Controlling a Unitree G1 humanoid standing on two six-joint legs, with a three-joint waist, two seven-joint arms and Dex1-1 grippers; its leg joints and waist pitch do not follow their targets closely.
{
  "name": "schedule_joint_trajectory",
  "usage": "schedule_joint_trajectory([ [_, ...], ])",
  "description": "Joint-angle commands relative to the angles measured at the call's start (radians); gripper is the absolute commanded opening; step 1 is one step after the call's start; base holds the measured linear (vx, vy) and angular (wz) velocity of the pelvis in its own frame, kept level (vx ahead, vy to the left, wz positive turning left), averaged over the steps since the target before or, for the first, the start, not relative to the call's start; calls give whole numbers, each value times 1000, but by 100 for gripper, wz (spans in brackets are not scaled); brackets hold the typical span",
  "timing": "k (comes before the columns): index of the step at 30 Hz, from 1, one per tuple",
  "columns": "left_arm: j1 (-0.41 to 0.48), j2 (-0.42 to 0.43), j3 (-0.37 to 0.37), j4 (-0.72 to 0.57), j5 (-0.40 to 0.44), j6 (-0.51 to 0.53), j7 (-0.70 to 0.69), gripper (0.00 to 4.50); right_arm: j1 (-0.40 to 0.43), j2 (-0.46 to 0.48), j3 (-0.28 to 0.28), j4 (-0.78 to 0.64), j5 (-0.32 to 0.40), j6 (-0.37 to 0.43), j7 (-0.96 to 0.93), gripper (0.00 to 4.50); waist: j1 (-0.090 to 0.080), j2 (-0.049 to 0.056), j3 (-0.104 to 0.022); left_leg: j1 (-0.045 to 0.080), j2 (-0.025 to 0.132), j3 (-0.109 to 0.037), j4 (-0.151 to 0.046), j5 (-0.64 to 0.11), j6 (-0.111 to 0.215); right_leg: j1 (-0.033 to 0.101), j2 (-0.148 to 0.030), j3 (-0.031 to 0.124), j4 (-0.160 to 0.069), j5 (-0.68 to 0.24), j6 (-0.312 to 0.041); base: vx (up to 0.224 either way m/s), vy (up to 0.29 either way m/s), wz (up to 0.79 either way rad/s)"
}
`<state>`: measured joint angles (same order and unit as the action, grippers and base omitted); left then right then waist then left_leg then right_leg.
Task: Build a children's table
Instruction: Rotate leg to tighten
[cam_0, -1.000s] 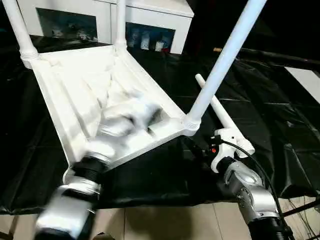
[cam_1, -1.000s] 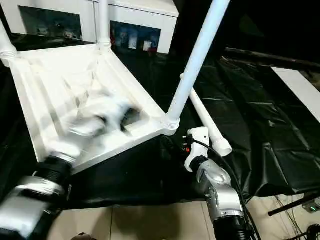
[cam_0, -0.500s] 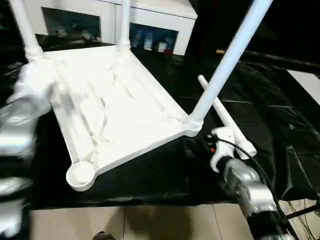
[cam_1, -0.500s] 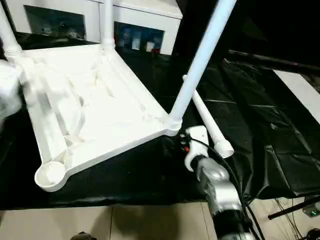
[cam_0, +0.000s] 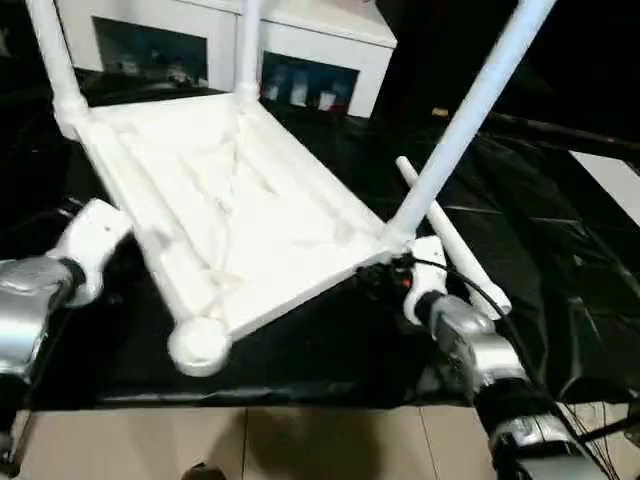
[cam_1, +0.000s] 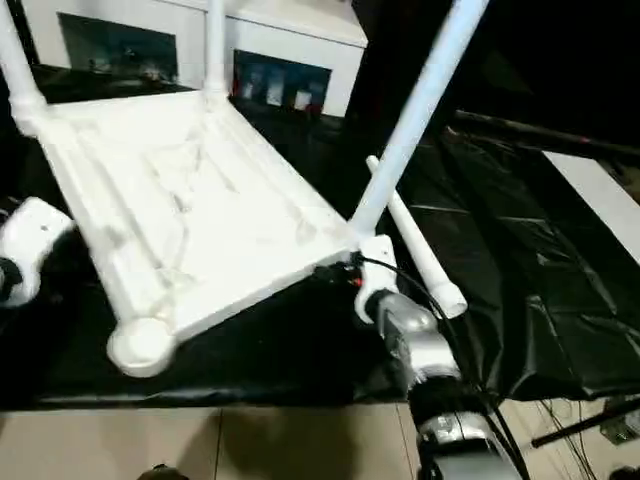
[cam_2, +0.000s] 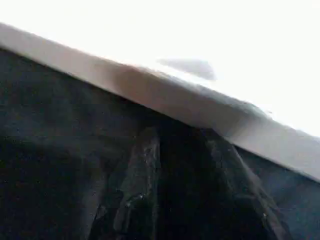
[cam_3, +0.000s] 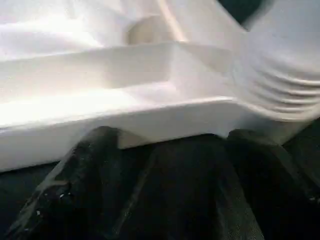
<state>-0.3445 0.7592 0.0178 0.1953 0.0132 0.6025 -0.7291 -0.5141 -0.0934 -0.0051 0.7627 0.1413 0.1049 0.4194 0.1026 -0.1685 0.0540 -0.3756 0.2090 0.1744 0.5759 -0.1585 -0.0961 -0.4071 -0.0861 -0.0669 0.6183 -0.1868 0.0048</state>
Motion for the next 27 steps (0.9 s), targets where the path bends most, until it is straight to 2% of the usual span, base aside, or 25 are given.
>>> schedule_joint_trajectory([
  [1, 29, -2, -72, -97, -59, 25, -107, 137, -30, -8, 1, 35, -13, -24, 16, 383, -4, 43, -59, 27, 23, 0, -75, -246, -70, 35, -46, 42, -53, -110, -181, 0, 0, 0],
  [2, 35, 3, -76, -115, -64, 33, -119, 137, -36, -7, 2, 45, -14, -29, 19, 383, -6, 42, -58, 26, 23, -2, -75, -242, -71, 37, -47, 42, -50, -104, -181, 0, 0, 0],
  [3, 65, 12, -91, -205, -113, 73, -177, 137, -63, -2, 10, 84, -18, -46, 36, 383, -7, 38, -59, 27, 24, 0, -75, -251, -73, 35, -48, 41, -50, -118, -183, 0, 0, 0],
  [4, 72, 12, -102, -228, -128, 70, -195, 137, -70, 2, 14, 91, -20, -49, 45, 383, -8, 40, -58, 27, 25, -1, -76, -257, -76, 36, -49, 41, -49, -126, -184, 0, 0, 0],
  [6, 78, 0, -125, -269, -157, 70, -222, 137, -81, 8, 22, 108, -22, -60, 60, 383, -8, 35, -57, 27, 23, 1, -74, -265, -71, 33, -47, 43, -53, -142, -181, 0, 0, 0],
  [8, 74, -18, -139, -286, -164, 81, -225, 137, -88, 12, 25, 122, -25, -71, 68, 383, -9, 36, -56, 26, 23, 1, -75, -273, -76, 33, -46, 43, -54, -156, -176, 0, 0, 0],
  [11, 60, -70, -181, -288, -150, 79, -215, 137, -88, 14, 29, 124, -27, -84, 90, 383, -12, 35, -56, 22, 23, -2, -74, -296, -79, 34, -49, 45, -58, -207, -160, 0, 0, 0],
  [12, 49, -107, -210, -275, -142, 74, -207, 137, -74, 7, 31, 102, -25, -81, 96, 383, -14, 39, -55, 22, 23, -2, -75, -304, -81, 33, -48, 46, -60, -218, -157, 0, 0, 0],
  [13, 39, -139, -234, -265, -137, 70, -202, 137, -61, -2, 32, 84, -25, -82, 103, 383, -13, 40, -55, 26, 24, -2, -73, -319, -83, 30, -49, 46, -63, -235, -153, 0, 0, 0],
  [14, 32, -159, -249, -260, -133, 67, -199, 137, -53, -8, 31, 74, -26, -84, 107, 383, -13, 38, -55, 26, 24, -2, -73, -323, -82, 30, -48, 46, -65, -240, -151, 0, 0, 0],
  [15, 22, -183, -265, -244, -122, 53, -188, 137, -41, -17, 29, 53, -26, -83, 106, 383, -12, 40, -56, 24, 25, -2, -73, -322, -83, 31, -47, 47, -67, -234, -144, 0, 0, 0],
  [16, -2, -228, -288, -204, -102, 29, -153, 137, -14, -36, 16, 8, -24, -75, 96, 383, -10, 46, -57, 23, 23, -3, -72, -315, -82, 33, -46, 47, -65, -225, -141, 0, 0, 0],
  [17, -2, -228, -288, -204, -102, 29, -153, 137, -14, -36, 16, 8, -24, -75, 96, 383, -10, 41, -57, 23, 22, -2, -72, -312, -78, 33, -45, 47, -68, -222, -137, 0, 0, 0],
  [18, -26, -272, -308, -154, -84, -14, -122, 137, 16, -53, -2, -54, -16, -49, 83, 383, -11, 40, -57, 18, 21, -4, -72, -308, -76, 38, -44, 46, -68, -225, -131, 0, 0, 0],
  [19, -30, -281, -312, -144, -80, -23, -116, 137, 23, -56, -6, -68, -15, -43, 80, 383, -11, 46, -59, 18, 22, -6, -72, -306, -79, 39, -46, 46, -64, -223, -130, 0, 0, 0],
  [20, -44, -309, -322, -112, -71, -52, -99, 137, 41, -68, -16, -108, -14, -21, 66, 383, -10, 40, -56, 22, 21, -5, -71, -311, -73, 34, -44, 46, -73, -231, -122, 0, 0, 0],
  [21, -67, -368, -336, -55, -55, -115, -66, 137, 67, -89, -35, -178, -23, 25, 22, 383, -11, 46, -60, 20, 21, -6, -70, -305, -72, 38, -43, 46, -71, -207, -123, 0, 0, 0],
  [22, -72, -381, -339, -43, -51, -129, -59, 137, 72, -94, -39, -193, -26, 36, 11, 383, -11, 51, -57, 17, 19, -6, -71, -294, -70, 40, -41, 47, -71, -198, -124, 0, 0, 0],
  [23, -90, -429, -350, -3, -37, -179, -29, 137, 86, -110, -56, -243, -38, 77, -33, 383, -8, 50, -62, 19, 19, -4, -67, -278, -65, 42, -42, 47, -68, -177, -125, 0, 0, 0],
  [25, -103, -462, -359, 21, -28, -211, -7, 137, 92, -122, -64, -281, -59, 112, -75, 383, -9, 54, -64, 13, 18, -5, -65, -256, -61, 47, -43, 46, -64, -148, -129, 0, 0, 0],
  [26, -113, -486, -364, 39, -21, -234, 11, 137, 91, -132, -64, -307, -94, 144, -119, 383, -11, 60, -63, 12, 15, -5, -65, -244, -62, 48, -40, 46, -67, -155, -122, 0, 0, 0],
  [27, -124, -515, -371, 60, -15, -262, 34, 137, 76, -153, -57, -335, -137, 195, -159, 383, -14, 59, -64, 12, 15, -5, -63, -233, -60, 49, -40, 46, -66, -145, -121, 0, 0, 0],
])
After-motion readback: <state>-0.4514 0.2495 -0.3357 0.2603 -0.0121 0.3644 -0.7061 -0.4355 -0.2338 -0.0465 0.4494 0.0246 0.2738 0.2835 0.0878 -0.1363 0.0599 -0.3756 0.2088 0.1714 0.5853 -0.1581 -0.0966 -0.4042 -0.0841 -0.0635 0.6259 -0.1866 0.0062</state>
